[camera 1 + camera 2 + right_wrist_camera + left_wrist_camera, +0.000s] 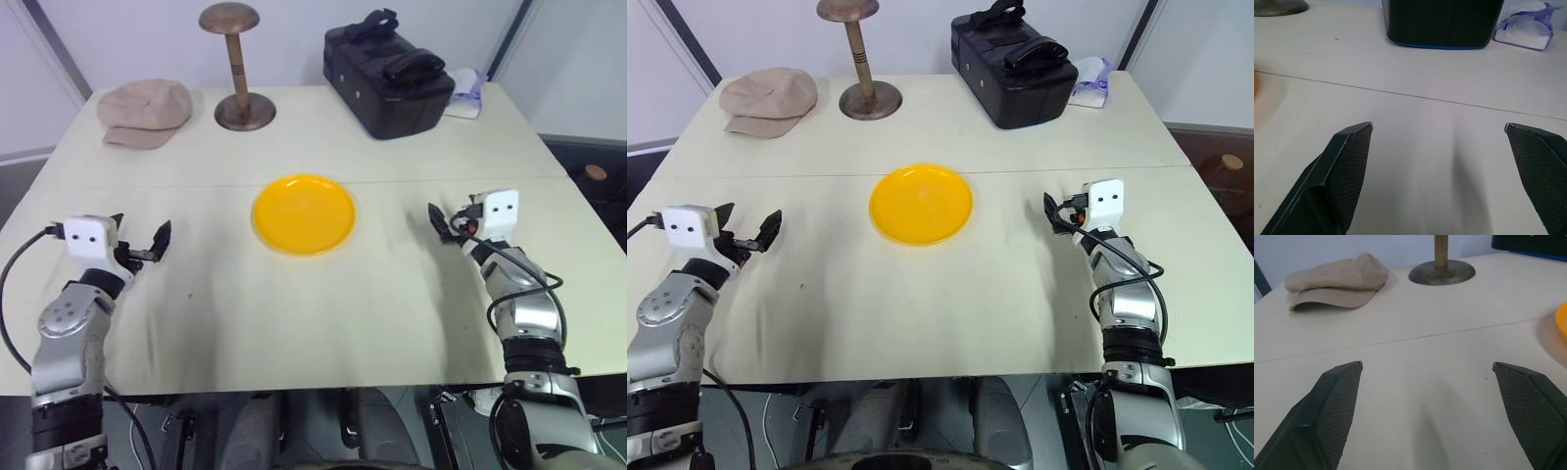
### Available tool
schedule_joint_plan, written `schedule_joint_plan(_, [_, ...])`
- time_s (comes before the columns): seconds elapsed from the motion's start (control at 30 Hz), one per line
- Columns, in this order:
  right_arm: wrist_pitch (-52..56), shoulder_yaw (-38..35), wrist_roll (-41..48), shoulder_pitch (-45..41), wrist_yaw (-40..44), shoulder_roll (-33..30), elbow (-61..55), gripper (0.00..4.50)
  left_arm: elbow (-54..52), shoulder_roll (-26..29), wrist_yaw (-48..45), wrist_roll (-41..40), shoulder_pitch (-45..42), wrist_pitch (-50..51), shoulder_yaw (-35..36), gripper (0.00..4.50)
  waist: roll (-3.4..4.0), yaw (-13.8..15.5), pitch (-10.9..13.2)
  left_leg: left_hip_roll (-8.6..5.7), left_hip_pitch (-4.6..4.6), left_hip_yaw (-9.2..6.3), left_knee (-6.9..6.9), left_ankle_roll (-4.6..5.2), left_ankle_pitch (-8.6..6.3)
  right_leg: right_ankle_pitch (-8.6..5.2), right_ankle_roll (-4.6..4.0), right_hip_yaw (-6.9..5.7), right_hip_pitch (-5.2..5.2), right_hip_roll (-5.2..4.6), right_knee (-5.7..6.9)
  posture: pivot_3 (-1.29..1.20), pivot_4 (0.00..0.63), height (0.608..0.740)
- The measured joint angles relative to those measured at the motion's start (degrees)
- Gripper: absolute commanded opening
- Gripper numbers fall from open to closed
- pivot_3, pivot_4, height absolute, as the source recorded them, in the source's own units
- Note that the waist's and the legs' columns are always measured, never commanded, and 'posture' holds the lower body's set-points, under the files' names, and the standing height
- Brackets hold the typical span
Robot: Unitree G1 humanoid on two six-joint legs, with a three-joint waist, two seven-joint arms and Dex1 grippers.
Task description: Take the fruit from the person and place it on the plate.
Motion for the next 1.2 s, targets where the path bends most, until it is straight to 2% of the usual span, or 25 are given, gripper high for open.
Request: schedule_joint_plan(1.2, [-1.12, 0.0, -0.08, -0.01, -0.08, 0.03, 0.09, 4.42, 1.23, -0.07, -0.48, 0.49, -0.21, -1.14, 0.23, 4.5, 0.0, -0.01, 0.0, 0.0, 0.0, 0.0, 0.0, 0.0, 0.0, 0.0, 0.01, 0.0, 0.0, 0.0, 0.01, 0.0, 0.15, 0.74])
